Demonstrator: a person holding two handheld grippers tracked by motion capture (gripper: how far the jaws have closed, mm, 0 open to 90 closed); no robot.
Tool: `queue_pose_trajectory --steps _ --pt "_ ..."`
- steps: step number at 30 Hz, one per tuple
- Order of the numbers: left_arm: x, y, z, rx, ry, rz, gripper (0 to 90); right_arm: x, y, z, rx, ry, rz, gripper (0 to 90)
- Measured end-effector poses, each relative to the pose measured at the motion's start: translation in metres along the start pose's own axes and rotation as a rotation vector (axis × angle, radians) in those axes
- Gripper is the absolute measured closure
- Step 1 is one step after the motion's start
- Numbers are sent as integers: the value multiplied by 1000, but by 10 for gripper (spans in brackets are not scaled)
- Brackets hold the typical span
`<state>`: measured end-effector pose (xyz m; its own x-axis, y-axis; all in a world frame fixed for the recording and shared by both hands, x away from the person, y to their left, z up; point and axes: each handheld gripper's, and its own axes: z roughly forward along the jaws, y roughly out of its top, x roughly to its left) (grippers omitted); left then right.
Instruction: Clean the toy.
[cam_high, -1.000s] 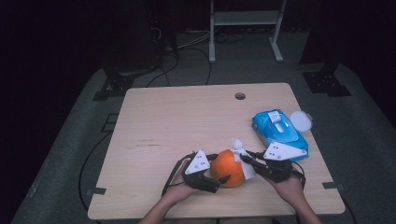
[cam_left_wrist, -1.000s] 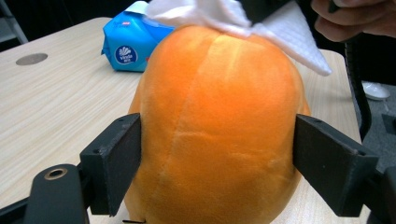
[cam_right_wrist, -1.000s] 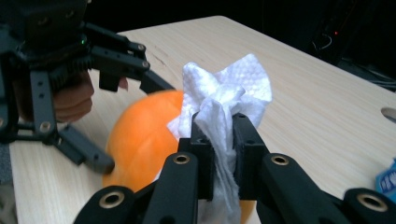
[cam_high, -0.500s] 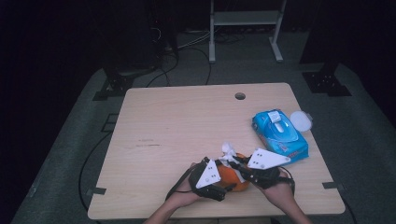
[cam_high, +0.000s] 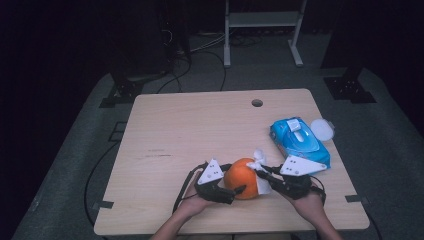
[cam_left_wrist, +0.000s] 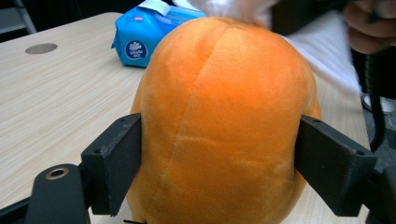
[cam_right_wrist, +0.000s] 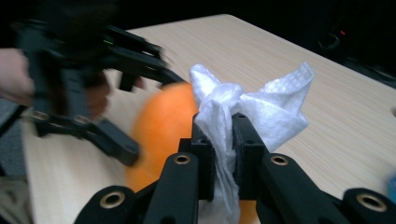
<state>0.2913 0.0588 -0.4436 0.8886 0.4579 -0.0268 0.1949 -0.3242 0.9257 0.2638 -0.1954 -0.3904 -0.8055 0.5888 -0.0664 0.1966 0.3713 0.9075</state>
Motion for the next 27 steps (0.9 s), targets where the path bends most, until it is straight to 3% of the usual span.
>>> queue_pose_trajectory --steps 2,4,5,6,8,10,13,17,20,23,27 --pt "-4 1 2 3 -1 18 184 10 5 5 -7 34 -9 808" --pt "-11 1 5 10 -13 64 170 20 9 12 -3 75 -26 808" --pt "-15 2 6 16 -8 105 169 26 11 17 9 81 -57 808" --pt "-17 2 6 23 -4 121 169 32 13 21 23 73 -97 808" --pt "-14 2 4 22 0 106 170 34 14 23 31 55 -123 809" --pt "-10 1 3 17 -9 85 172 27 14 18 18 28 -111 809" --pt "-2 -1 2 0 -26 23 172 12 9 10 2 6 -58 808" --pt "5 -2 0 0 -29 -13 171 -9 -1 2 -16 -5 18 808" --pt "11 -4 -1 13 -38 -44 172 -12 -3 -2 -12 -18 18 808" --pt "13 -7 1 23 -54 -56 191 -16 -5 -6 -10 -38 22 808" --pt "10 -4 2 14 -39 -1 126 -17 -6 -5 -8 -17 29 809"
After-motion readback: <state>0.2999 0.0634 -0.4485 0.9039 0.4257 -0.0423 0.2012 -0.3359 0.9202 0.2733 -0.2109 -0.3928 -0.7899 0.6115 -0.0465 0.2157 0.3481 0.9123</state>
